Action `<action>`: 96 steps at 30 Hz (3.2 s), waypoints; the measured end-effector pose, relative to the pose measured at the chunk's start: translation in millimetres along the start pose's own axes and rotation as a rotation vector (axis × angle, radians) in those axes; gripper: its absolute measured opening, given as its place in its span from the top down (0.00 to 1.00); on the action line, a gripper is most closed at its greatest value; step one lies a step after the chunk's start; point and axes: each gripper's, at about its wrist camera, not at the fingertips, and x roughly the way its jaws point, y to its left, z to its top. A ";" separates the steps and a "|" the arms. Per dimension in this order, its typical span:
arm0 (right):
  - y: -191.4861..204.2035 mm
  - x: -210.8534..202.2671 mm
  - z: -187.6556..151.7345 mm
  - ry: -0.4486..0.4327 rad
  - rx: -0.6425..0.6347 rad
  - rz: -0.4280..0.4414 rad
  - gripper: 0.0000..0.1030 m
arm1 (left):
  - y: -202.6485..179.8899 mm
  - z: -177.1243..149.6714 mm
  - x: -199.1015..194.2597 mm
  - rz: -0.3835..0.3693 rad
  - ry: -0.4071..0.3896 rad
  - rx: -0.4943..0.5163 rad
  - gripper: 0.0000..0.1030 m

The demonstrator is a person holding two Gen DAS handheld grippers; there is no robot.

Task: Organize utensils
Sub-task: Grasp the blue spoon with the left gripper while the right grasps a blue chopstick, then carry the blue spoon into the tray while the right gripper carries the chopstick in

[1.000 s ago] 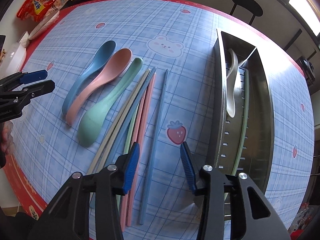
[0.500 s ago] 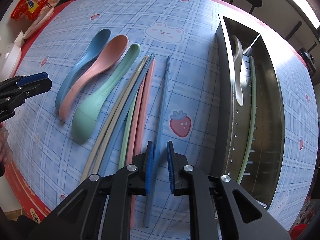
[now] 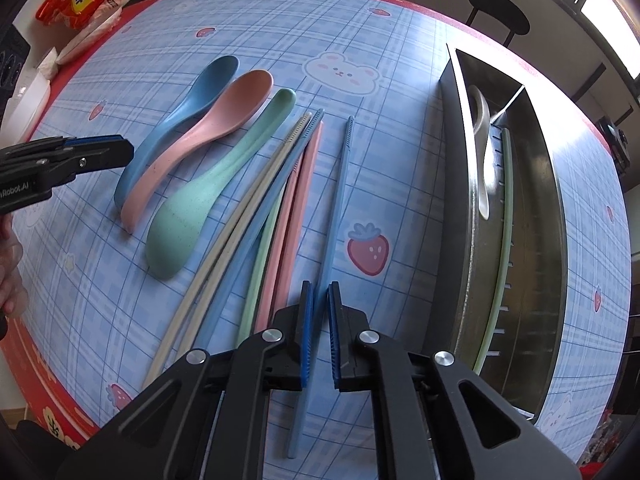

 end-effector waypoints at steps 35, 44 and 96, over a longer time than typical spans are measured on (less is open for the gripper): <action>-2.1 -5.0 -1.7 -0.030 -0.006 0.016 0.92 | -3.5 1.7 33.6 -0.121 0.023 -0.131 0.89; -5.0 -5.2 -4.4 -0.045 0.015 0.032 0.92 | 7.7 -16.1 -2.3 -0.137 -0.028 -0.194 0.89; -155.8 -54.6 -28.4 -0.282 0.397 0.152 0.94 | -160.3 82.2 50.3 -0.244 0.080 -0.151 0.89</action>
